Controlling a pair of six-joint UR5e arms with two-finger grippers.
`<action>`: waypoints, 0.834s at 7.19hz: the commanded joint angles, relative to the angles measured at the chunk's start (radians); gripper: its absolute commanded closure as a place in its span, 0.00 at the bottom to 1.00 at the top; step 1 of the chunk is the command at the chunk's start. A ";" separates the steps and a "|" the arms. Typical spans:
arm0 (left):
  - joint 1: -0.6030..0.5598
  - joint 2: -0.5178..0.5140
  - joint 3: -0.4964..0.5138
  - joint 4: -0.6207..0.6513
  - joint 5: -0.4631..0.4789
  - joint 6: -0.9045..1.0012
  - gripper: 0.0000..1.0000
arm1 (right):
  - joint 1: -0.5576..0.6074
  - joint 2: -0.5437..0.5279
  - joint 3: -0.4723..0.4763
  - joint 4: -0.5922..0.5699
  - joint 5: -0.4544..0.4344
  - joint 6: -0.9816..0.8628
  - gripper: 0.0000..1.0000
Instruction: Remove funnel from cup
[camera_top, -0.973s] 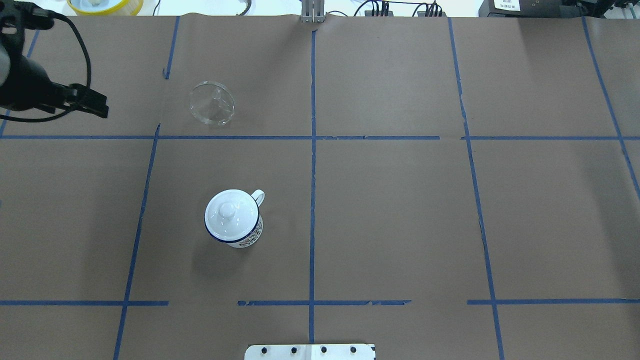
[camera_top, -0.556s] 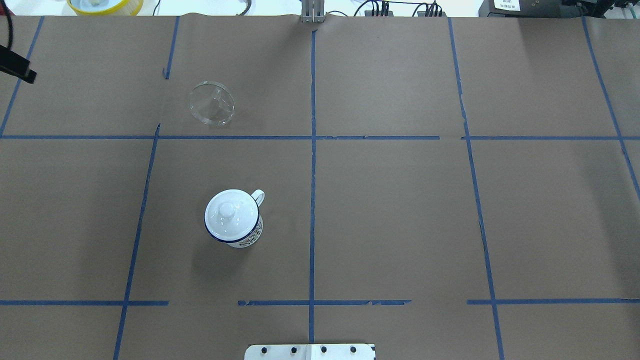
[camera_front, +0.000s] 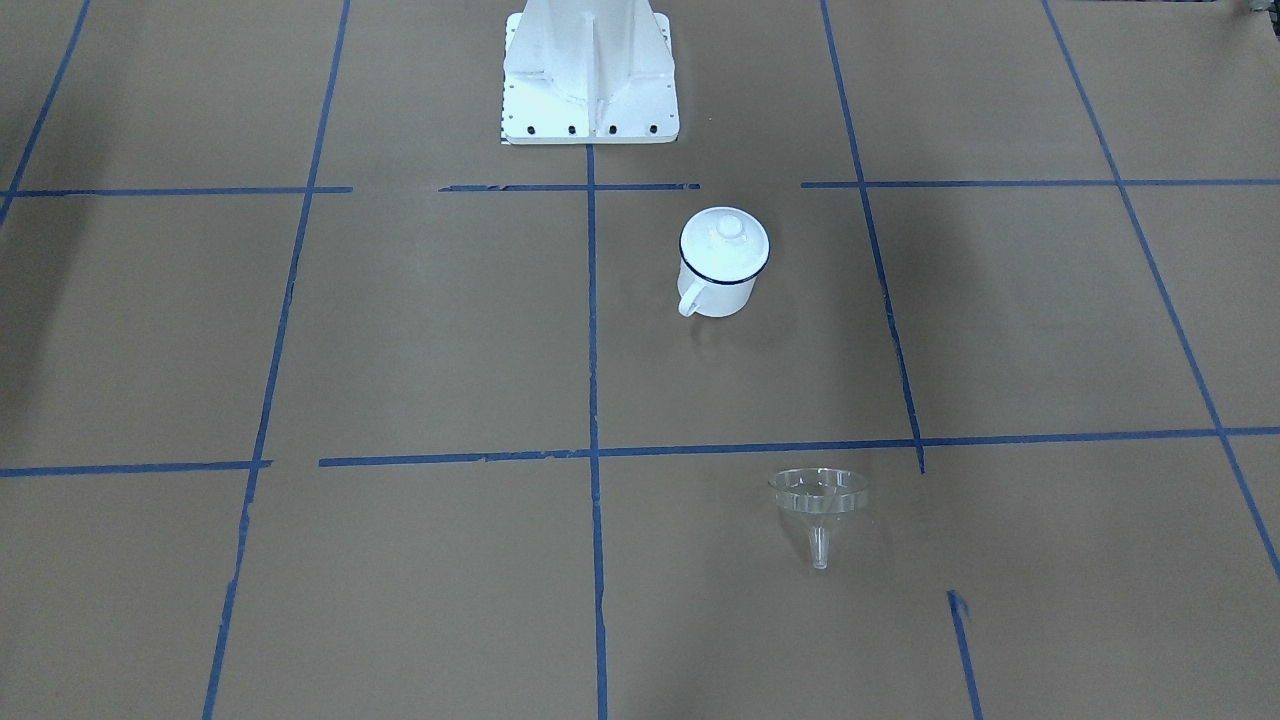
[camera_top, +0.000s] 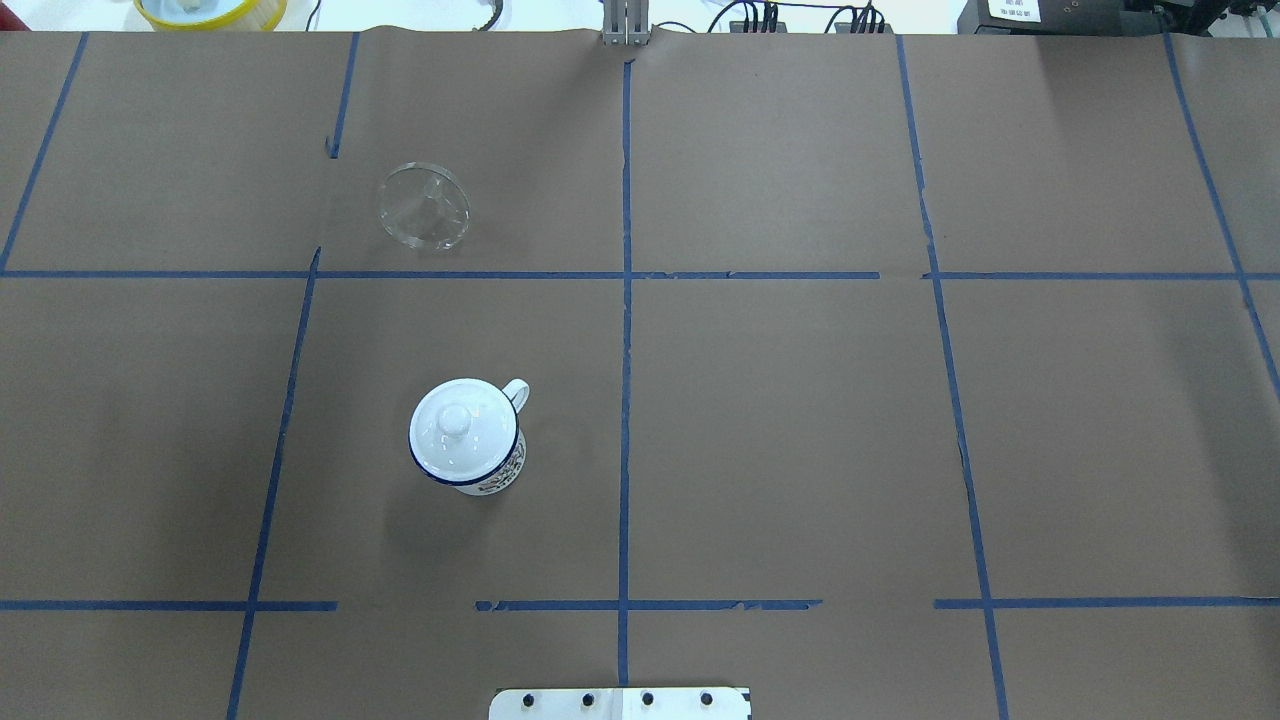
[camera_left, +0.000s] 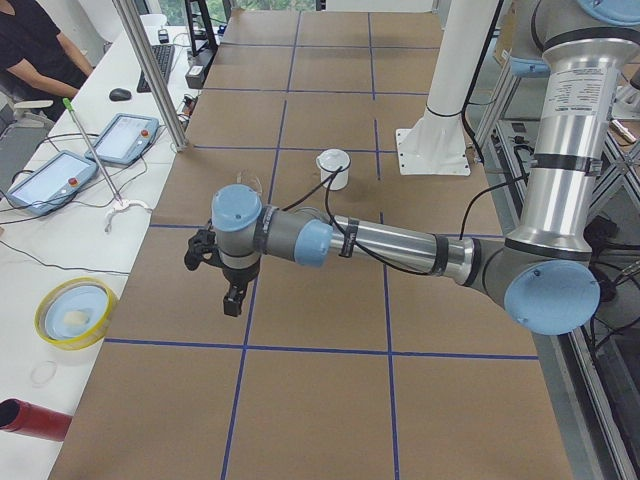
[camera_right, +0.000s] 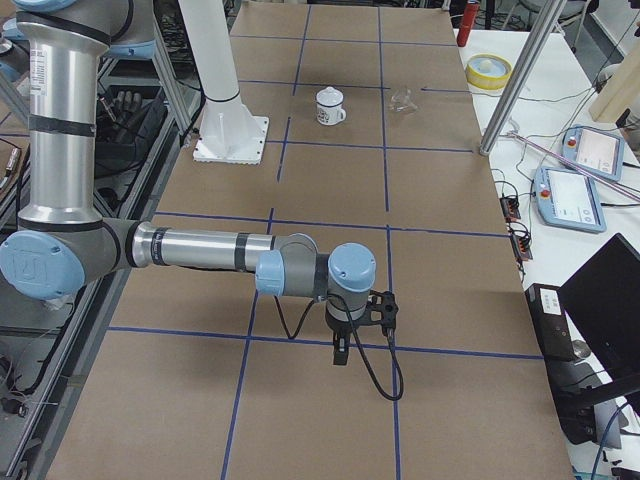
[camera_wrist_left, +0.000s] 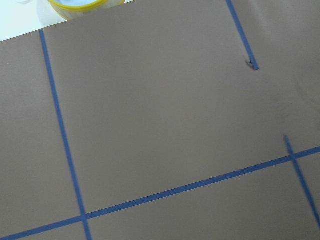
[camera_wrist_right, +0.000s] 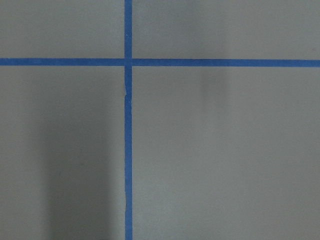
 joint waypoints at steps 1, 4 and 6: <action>-0.017 0.070 0.018 0.009 -0.040 0.054 0.00 | 0.000 0.000 0.000 0.000 0.000 0.000 0.00; -0.017 0.085 0.026 0.010 -0.028 0.054 0.00 | 0.000 0.000 -0.001 0.000 0.000 0.000 0.00; -0.017 0.097 0.023 0.010 -0.028 0.054 0.00 | 0.000 0.000 0.000 0.000 0.000 0.000 0.00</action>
